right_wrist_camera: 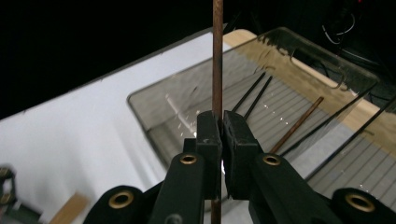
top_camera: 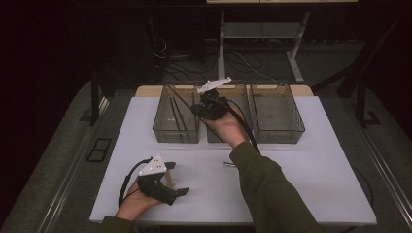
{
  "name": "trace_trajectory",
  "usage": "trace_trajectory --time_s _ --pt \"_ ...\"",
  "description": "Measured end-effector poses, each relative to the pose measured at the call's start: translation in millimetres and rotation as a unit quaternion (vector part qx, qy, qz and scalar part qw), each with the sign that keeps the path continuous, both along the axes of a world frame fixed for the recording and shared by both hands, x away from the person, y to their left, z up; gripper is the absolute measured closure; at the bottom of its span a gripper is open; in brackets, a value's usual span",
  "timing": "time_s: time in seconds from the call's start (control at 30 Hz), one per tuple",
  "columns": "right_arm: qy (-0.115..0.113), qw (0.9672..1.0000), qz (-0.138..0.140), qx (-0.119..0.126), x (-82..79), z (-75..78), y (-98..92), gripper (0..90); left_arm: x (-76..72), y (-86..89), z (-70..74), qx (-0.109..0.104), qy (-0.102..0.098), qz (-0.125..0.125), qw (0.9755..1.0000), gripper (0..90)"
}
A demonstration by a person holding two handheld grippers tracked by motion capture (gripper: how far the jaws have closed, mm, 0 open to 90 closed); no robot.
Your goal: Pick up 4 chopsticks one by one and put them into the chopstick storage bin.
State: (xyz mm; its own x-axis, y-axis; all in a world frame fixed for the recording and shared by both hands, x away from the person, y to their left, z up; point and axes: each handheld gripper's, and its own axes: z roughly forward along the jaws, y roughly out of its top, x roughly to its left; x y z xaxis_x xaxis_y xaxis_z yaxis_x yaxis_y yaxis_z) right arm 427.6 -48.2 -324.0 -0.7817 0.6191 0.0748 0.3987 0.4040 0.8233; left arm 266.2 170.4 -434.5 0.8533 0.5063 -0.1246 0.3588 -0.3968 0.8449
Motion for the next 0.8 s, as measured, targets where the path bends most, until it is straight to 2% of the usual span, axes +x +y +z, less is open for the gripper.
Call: trace_trajectory --time_s 0.27,0.57,0.8 --pt "-0.004 0.9998 -0.019 0.007 21.6 5.3 20.3 86.1 1.0 0.9 0.8 -0.002 -0.001 -0.003 1.0 0.0" --pt "-0.012 0.9995 -0.023 0.015 44.3 9.8 50.1 86.1 1.4 0.2 1.6 -0.006 -0.005 -0.006 1.0 0.0" --pt "-0.01 0.9991 -0.029 0.029 57.3 -0.7 71.4 86.1 1.6 0.9 2.4 -0.007 -0.005 -0.007 0.9999 0.0"
